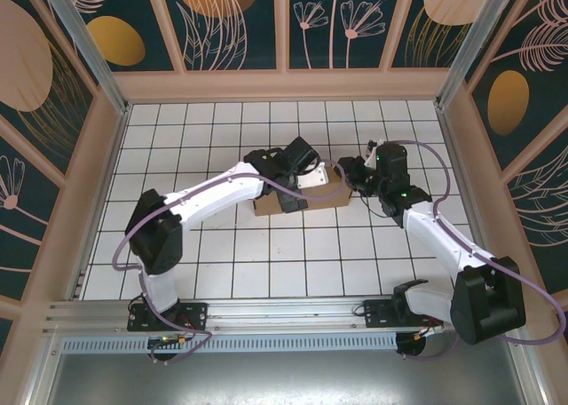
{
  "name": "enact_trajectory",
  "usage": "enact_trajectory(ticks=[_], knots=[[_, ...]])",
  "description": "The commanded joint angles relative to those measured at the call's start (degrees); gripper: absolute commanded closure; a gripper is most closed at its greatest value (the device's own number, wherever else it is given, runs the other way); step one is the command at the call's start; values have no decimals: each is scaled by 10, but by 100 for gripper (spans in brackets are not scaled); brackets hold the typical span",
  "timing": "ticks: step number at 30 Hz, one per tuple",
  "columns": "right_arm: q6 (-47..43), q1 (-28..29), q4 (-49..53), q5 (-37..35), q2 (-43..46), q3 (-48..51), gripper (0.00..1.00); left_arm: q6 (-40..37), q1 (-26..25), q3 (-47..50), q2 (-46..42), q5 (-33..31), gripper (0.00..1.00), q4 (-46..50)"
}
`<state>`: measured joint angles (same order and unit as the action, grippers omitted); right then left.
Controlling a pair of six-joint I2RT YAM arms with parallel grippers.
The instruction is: Fold the paper box
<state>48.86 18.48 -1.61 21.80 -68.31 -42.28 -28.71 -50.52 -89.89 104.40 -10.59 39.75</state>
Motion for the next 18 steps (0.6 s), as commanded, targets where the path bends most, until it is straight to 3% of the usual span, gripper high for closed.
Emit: enact_trajectory(ticks=[1, 4, 9, 12, 15, 18], knots=[[5, 5, 41, -38, -9, 26, 79, 40, 6, 22, -67, 9, 1, -74], [4, 5, 41, -40, -7, 26, 78, 90, 18, 43, -118, 8, 1, -118], [-2, 6, 40, -44, -9, 29, 78, 284, 60, -10, -147, -13, 1, -95], [-4, 8, 36, -44, -11, 32, 77, 446, 101, 41, -185, 17, 2, -123], [-11, 9, 40, -47, -10, 32, 77, 589, 140, 137, -251, 116, 2, -183], [-13, 10, 41, -50, -9, 36, 76, 698, 178, 267, -335, 162, 40, -293]])
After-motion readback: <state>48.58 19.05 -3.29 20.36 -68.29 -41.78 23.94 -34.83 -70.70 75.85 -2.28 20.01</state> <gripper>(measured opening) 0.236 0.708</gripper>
